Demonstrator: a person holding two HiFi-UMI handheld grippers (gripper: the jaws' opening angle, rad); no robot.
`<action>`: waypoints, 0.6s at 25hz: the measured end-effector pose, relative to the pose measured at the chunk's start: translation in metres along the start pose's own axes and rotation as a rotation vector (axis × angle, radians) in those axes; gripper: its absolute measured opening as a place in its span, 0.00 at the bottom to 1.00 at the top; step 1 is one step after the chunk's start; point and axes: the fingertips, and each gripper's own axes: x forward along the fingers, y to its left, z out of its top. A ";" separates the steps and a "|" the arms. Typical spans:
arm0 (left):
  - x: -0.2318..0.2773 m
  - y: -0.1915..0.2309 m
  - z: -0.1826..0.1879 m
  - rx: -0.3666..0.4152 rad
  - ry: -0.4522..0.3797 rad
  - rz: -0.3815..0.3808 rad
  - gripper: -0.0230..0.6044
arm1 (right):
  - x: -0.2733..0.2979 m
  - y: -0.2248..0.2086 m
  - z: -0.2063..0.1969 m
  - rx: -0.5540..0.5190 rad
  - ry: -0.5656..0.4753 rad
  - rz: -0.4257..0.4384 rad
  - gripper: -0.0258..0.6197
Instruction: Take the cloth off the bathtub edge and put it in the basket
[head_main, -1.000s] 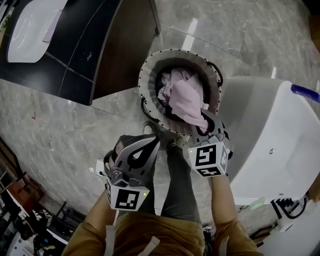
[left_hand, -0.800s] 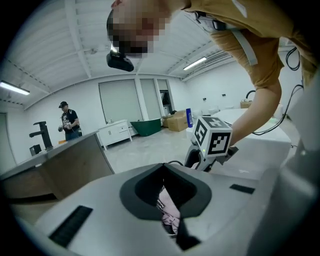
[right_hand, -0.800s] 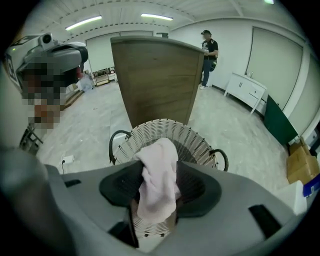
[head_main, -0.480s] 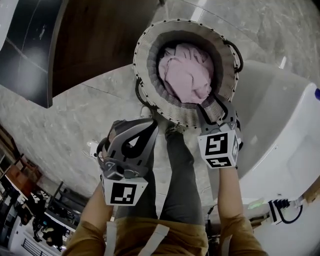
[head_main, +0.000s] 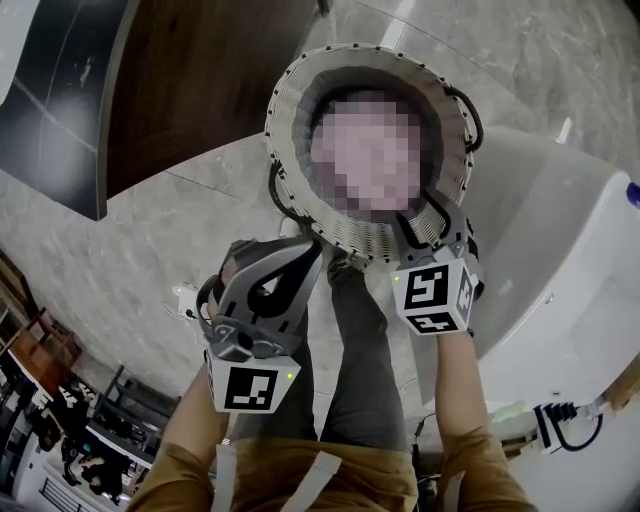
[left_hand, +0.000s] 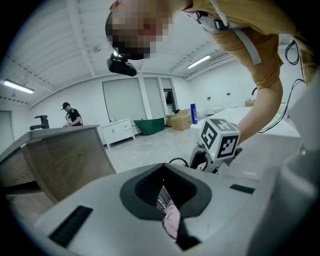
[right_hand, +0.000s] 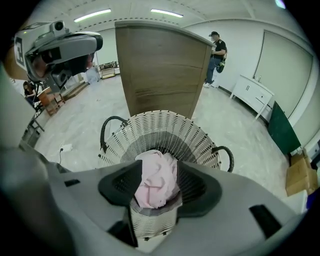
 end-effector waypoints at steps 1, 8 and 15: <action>-0.001 0.001 0.001 0.004 -0.003 0.000 0.05 | 0.001 -0.001 -0.001 0.000 0.003 -0.003 0.37; -0.007 -0.004 -0.014 0.002 -0.002 -0.003 0.05 | 0.030 0.010 -0.026 0.011 0.059 0.003 0.37; -0.027 -0.008 -0.013 0.014 -0.013 -0.018 0.05 | 0.010 0.019 -0.015 -0.002 0.012 -0.035 0.37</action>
